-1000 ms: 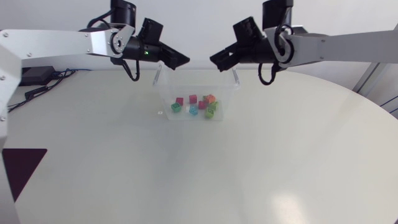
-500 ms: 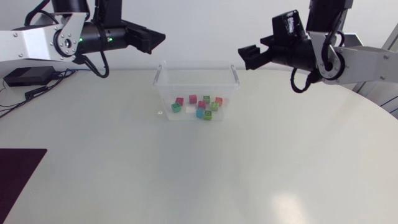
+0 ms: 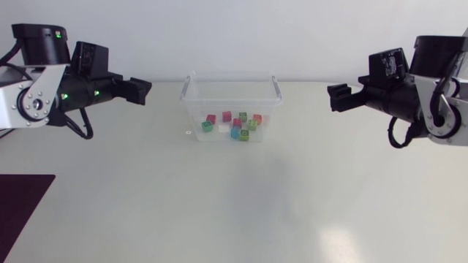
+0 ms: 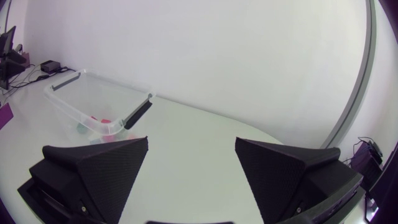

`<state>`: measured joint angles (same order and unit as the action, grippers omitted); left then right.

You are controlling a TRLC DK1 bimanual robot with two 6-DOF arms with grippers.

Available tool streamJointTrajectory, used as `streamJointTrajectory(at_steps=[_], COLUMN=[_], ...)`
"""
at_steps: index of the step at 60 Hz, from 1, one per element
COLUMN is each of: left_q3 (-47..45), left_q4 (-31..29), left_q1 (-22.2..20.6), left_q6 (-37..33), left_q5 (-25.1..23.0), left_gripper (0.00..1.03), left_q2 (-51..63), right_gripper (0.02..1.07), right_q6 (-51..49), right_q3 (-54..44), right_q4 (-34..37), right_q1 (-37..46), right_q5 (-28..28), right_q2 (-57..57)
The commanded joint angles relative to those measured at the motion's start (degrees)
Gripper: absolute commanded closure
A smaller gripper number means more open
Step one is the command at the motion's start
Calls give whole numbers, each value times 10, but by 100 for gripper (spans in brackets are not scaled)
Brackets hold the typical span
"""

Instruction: Place the duplo bricks in the container

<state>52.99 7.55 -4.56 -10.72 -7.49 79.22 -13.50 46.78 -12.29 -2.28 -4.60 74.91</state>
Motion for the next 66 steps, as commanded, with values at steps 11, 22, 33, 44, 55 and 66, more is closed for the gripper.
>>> streamJointTrajectory(at_steps=[11, 22, 33, 44, 55, 66], left_q3=[-115, -182, -250, -290, -341, -407], left_q4=[50, 61, 74, 64, 71, 80], left_q1=[2, 19, 24, 32, 32, 33], left_q6=[-33, -44, -51, -37, -34, -34], left_q5=[31, 41, 41, 61, 107, 107], left_gripper=[4, 4, 4, 4, 4, 4], left_q2=[-136, -206, -282, -362, -443, -562], right_gripper=[6, 6, 6, 6, 6, 6], right_q6=[-2, -9, -13, -12, -23, -27], right_q3=[-122, -184, -215, -228, -268, -307], right_q4=[-60, -68, -55, -19, -21, -14], right_q1=[4, 10, 25, 26, 33, 34], right_q5=[17, 38, 38, 47, 66, 82], right_q2=[-125, -202, -257, -310, -368, -443])
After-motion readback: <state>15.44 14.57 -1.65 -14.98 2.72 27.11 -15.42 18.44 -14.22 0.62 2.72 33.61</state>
